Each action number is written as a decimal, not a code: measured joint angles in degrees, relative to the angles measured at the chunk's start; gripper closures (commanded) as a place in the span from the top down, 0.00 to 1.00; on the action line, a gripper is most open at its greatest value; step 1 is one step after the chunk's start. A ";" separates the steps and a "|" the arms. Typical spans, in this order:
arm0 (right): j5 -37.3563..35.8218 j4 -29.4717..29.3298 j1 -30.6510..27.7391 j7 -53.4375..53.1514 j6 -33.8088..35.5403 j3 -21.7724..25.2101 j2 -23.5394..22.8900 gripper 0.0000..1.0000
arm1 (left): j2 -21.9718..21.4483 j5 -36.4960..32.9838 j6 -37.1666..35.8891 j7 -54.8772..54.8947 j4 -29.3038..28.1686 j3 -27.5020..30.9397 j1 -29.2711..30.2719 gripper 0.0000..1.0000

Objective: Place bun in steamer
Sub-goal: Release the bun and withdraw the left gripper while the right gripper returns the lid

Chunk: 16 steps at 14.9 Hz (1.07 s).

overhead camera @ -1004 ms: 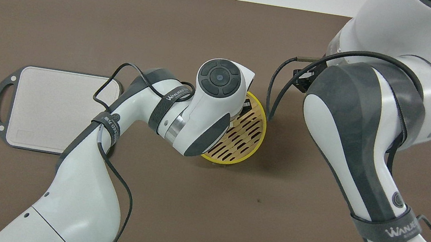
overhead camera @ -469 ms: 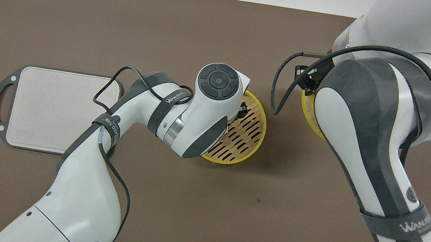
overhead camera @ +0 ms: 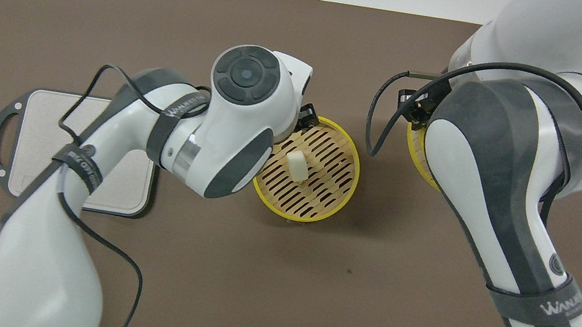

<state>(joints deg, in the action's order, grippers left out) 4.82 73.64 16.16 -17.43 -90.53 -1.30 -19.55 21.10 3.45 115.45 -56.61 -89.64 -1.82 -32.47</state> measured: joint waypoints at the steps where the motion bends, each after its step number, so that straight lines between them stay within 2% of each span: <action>1: 0.00 0.25 0.07 0.00 -1.08 -0.06 0.06 0.00 | -1.72 -0.03 -1.44 0.03 -0.01 0.08 1.86 1.00; 5: 0.00 1.75 1.92 -1.00 -4.83 -0.29 0.22 0.00 | -6.90 -0.23 -6.38 6.33 -0.11 0.36 11.54 1.00; 9: -0.02 2.74 8.65 -11.05 -7.03 -0.40 -0.05 0.00 | -11.06 -0.23 -11.76 19.07 -0.28 0.38 21.19 1.00; 12: -0.51 3.13 14.11 -19.42 -8.88 -0.39 -2.49 0.00 | -12.68 -0.23 -14.00 25.59 -0.58 0.36 24.96 1.00; 16: -0.63 1.48 17.60 -26.76 -11.87 -0.36 -7.59 0.00 | -14.69 -0.25 -18.12 36.15 -0.64 0.36 31.25 1.00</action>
<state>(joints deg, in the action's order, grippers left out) 4.19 75.11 33.76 -44.19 -102.40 -1.66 -27.14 6.41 3.20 97.33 -20.45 -90.28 -1.45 -1.21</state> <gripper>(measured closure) 0.916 0.000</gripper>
